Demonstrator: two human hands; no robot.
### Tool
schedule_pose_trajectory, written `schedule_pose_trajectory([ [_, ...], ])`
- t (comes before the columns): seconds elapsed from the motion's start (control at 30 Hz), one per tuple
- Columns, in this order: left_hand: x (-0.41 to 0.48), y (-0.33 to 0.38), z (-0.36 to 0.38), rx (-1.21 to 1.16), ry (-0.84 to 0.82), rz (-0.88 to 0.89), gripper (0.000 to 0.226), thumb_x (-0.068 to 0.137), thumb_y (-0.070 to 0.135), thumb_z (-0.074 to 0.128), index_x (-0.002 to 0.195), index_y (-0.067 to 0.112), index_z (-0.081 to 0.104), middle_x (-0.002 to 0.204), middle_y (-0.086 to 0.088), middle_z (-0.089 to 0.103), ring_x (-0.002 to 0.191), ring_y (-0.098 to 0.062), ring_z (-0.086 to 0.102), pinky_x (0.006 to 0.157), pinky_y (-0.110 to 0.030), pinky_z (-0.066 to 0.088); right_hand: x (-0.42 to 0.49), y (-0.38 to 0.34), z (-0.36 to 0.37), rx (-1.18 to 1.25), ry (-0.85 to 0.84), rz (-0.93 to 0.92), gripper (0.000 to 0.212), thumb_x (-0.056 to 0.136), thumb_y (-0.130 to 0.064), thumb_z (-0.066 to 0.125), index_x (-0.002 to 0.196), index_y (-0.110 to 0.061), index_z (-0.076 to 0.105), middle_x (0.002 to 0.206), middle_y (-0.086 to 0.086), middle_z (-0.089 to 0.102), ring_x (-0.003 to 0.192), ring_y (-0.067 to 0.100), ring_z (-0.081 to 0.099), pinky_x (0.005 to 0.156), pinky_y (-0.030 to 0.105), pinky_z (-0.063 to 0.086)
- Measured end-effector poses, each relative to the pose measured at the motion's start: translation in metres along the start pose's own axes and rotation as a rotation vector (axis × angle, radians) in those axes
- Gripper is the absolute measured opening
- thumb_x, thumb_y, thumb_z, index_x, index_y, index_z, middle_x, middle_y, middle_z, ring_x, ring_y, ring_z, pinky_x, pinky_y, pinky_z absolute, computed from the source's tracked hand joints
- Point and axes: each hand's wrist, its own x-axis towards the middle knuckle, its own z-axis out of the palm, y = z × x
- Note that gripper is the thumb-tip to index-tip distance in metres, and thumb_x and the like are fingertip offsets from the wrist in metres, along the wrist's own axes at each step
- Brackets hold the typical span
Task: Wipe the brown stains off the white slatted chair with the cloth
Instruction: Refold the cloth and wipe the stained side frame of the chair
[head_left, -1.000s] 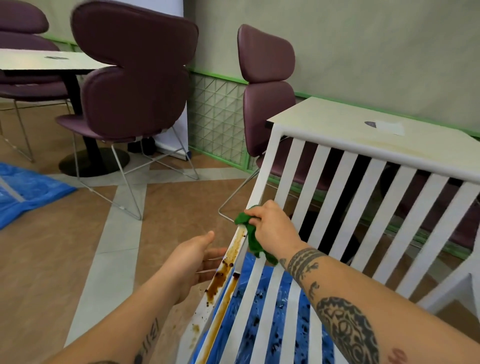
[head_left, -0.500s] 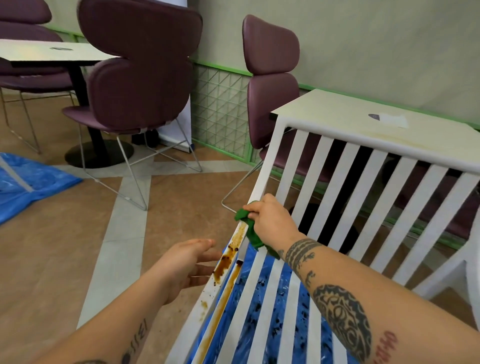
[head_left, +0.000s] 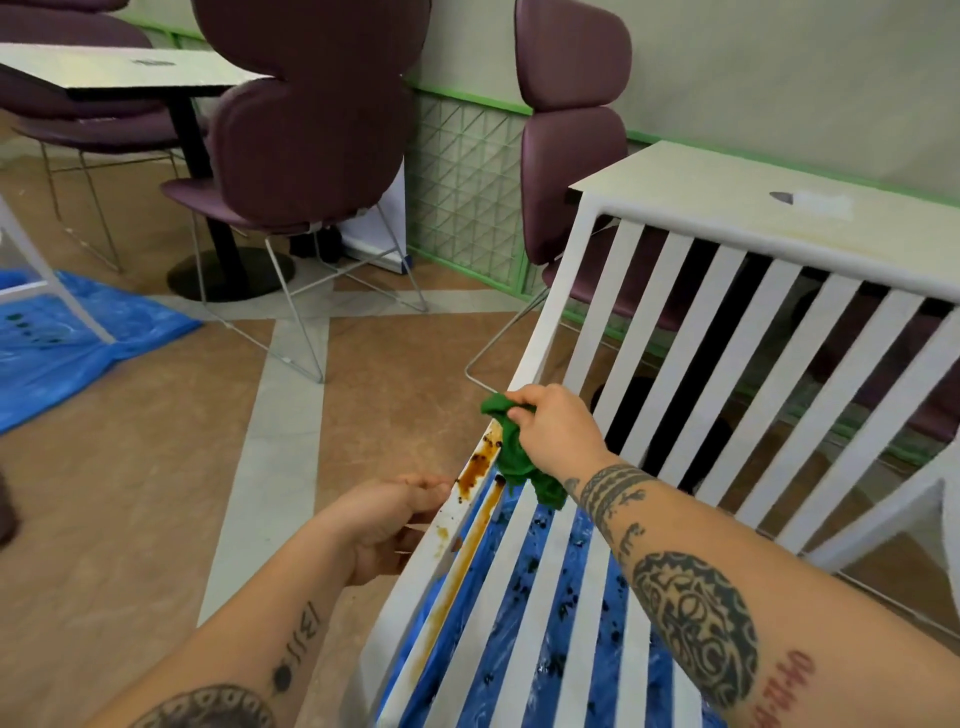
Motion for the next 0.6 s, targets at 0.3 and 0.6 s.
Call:
schedule_pose_trajectory([
  [0.3,-0.010,0.004,0.004,0.118,0.110,0.028,0.015,0.096,0.026,0.068,0.109,0.027,0.075,0.103,-0.011,0.078,0.108,-0.031,0.071,0.097,-0.048,0.057,0.004,-0.024,-0.040,-0.183,-0.295,0.002,0.024,0.098,-0.031,0.061,0.113,-0.018,0.075,0.110,0.003,0.071,0.101,0.023,0.064,0.087,0.031,0.052],
  [0.6,-0.012,-0.003,-0.004,0.164,0.121,-0.014,0.016,0.095,0.025,0.070,0.106,0.016,0.076,0.101,-0.012,0.078,0.090,-0.026,0.073,0.064,-0.031,0.060,-0.015,-0.004,-0.007,-0.041,-0.112,-0.016,0.021,0.101,-0.023,0.055,0.117,-0.027,0.067,0.112,0.005,0.068,0.098,0.025,0.062,0.083,0.033,0.049],
])
